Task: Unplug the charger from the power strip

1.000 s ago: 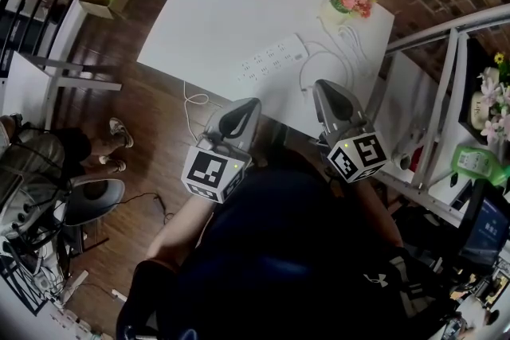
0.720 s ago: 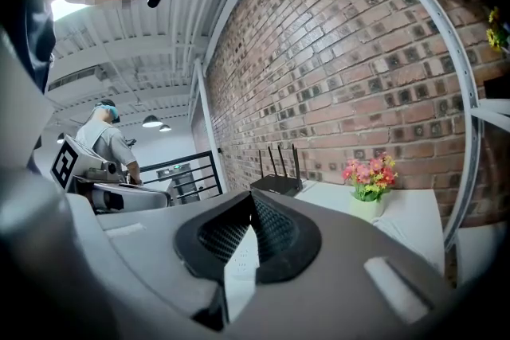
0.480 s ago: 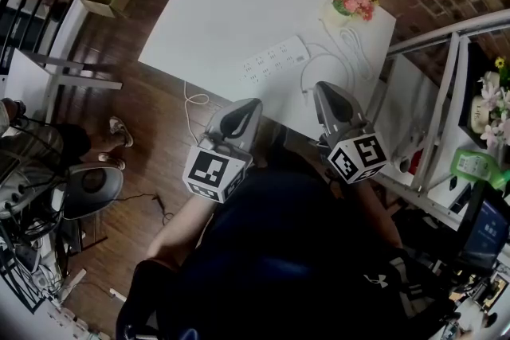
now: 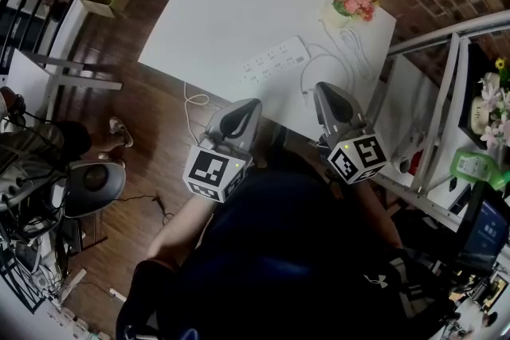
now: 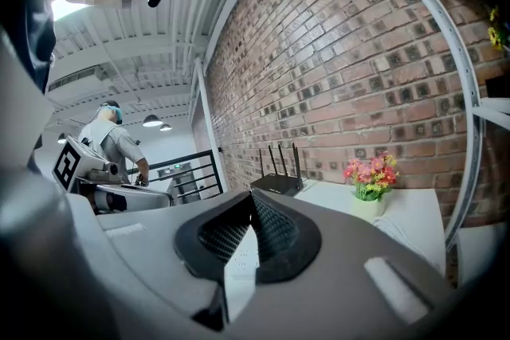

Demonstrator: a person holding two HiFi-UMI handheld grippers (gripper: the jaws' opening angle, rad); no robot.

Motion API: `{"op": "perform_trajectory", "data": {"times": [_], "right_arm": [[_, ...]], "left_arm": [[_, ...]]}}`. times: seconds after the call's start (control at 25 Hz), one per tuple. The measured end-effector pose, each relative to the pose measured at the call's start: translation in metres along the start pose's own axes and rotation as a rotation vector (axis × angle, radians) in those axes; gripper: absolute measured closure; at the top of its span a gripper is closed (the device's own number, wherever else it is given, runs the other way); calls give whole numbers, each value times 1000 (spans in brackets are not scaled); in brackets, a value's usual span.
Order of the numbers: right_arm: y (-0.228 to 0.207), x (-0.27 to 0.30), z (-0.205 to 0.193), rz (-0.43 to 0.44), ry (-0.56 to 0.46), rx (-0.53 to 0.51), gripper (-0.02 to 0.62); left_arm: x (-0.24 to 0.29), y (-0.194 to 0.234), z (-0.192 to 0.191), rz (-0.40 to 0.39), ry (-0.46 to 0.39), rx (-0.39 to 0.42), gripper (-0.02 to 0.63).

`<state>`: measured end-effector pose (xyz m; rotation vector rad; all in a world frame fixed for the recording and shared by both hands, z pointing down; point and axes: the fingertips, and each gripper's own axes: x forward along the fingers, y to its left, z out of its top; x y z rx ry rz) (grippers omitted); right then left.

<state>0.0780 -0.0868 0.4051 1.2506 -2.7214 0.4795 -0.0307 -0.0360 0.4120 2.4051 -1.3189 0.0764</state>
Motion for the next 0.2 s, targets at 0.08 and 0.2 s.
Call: {"op": "perform_trajectory", "data": {"times": [0.08, 0.2], "right_arm": [[0, 0, 0, 0, 1, 1, 584], [0, 1, -1, 0, 4, 0, 584]], "left_arm": [[0, 0, 0, -1, -4, -1, 600], [0, 2, 0, 3, -1, 0, 600]]}}
